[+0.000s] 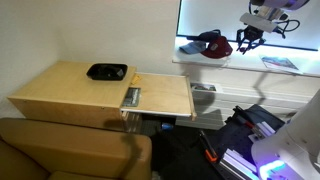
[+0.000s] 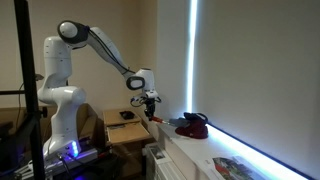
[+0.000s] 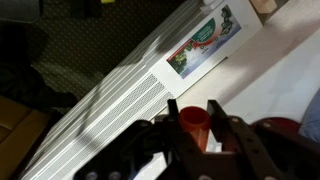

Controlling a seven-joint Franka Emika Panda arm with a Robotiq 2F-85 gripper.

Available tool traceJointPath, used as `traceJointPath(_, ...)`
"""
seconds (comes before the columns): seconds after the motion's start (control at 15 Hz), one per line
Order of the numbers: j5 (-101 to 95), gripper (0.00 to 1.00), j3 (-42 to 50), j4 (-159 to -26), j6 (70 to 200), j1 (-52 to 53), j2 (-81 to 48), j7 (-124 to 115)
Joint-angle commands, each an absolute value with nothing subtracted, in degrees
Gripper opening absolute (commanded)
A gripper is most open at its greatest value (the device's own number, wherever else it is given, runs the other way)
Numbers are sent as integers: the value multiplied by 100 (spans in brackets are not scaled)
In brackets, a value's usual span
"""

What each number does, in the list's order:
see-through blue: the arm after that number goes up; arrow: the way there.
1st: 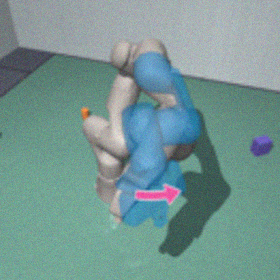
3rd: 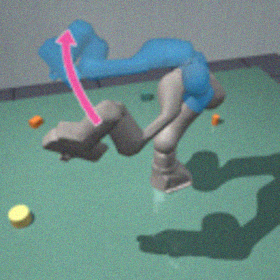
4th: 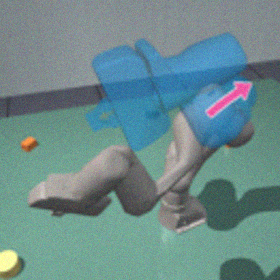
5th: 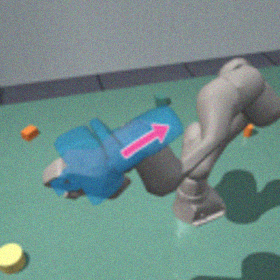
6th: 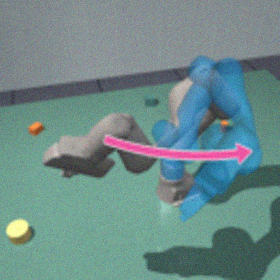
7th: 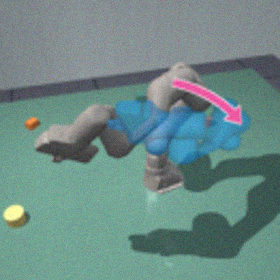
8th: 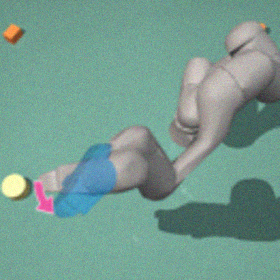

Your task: Remove the screwdriver from the nightstand and place it on the window sill

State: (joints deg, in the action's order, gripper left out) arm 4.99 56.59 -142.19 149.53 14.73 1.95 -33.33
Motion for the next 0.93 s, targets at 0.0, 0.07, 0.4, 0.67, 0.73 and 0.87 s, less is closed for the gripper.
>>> traceJointPath(0.0,1290,8,4504,-13970,15099,452,-374,-3263)
traceJointPath(0.07,1979,8,4992,-13697,15144,998,-663,-3200)
traceJointPath(0.4,4044,8,4497,-12274,15272,414,-2127,-3166)
traceJointPath(0.67,3292,8,3661,-11217,15692,-700,-3329,-4668)
traceJointPath(0.73,3126,33,3492,-11866,15719,-679,-2492,-4374)
traceJointPath(0.87,2973,33,3427,-11466,15748,-883,-3058,-4763)
